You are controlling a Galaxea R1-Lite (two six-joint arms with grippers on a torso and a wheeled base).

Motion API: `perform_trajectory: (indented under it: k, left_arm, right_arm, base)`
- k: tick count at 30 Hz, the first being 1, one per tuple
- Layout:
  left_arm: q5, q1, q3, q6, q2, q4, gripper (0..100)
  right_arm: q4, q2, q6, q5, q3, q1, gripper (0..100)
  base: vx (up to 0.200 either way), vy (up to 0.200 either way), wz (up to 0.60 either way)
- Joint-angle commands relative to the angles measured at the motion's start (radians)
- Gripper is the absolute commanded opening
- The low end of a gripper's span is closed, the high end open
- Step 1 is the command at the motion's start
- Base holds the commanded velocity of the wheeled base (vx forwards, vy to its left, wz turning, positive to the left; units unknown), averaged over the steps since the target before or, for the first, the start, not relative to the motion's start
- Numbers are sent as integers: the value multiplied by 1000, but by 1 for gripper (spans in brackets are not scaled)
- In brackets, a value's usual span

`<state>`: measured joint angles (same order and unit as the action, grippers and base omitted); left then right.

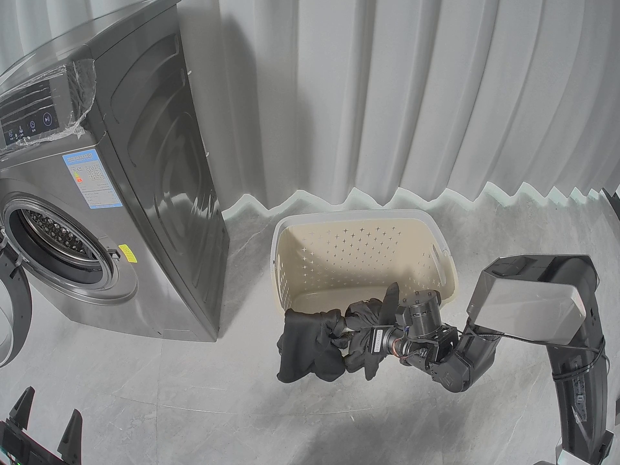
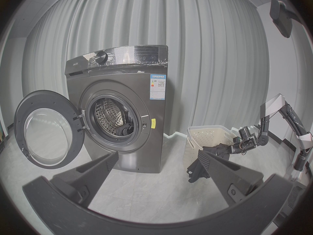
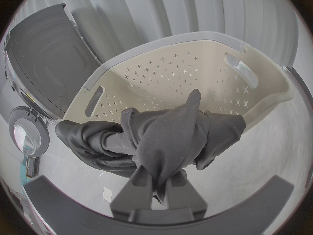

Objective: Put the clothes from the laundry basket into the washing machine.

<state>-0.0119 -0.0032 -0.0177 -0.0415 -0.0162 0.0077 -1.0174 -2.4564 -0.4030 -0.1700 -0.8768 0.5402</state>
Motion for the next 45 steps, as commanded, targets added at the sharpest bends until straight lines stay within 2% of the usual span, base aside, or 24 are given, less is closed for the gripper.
perform_trajectory:
  k: [1,2,7,9,13,16,21,24,30,34,37,40,45]
  left_arm:
    - [0,0,16,-1,15,0,100]
    - [0,0,16,-1,15,0,100]
    - [-2,0,16,0,15,0,100]
    - [-2,0,16,0,15,0,100]
    - [-2,0,16,0,15,0,100]
    - [0,0,16,-1,15,0,100]
    - [1,0,16,-1,15,0,100]
    - [1,0,15,-1,15,0,100]
    - [1,0,16,-3,15,0,100]
    - [0,0,16,-1,15,0,100]
    - [1,0,16,-1,15,0,100]
    - [1,0,16,-3,15,0,100]
    - [1,0,16,-3,15,0,100]
  right_arm:
    - [-41,62,15,1,58,17,0]
    - [-41,62,15,1,58,17,0]
    - [-188,206,104,6,231,52,0]
    - [-251,247,122,7,285,63,0]
    - [-331,336,127,7,391,67,0]
    - [-369,387,128,9,420,67,0]
    - [-383,507,130,14,421,81,0]
    - [-374,596,139,37,418,104,0]
    - [-369,686,147,37,407,122,0]
    - [-374,761,214,37,412,107,0]
    - [-371,777,219,38,410,107,0]
    - [-311,852,242,38,401,103,0]
    - [-263,916,248,33,397,109,0]
  base:
    - [0,0,0]
    - [0,0,0]
    - [0,0,0]
    - [0,0,0]
    - [0,0,0]
    - [0,0,0]
    - [0,0,0]
    - [0,0,0]
    - [0,0,0]
    - [0,0,0]
    - [0,0,0]
    - [0,0,0]
    - [0,0,0]
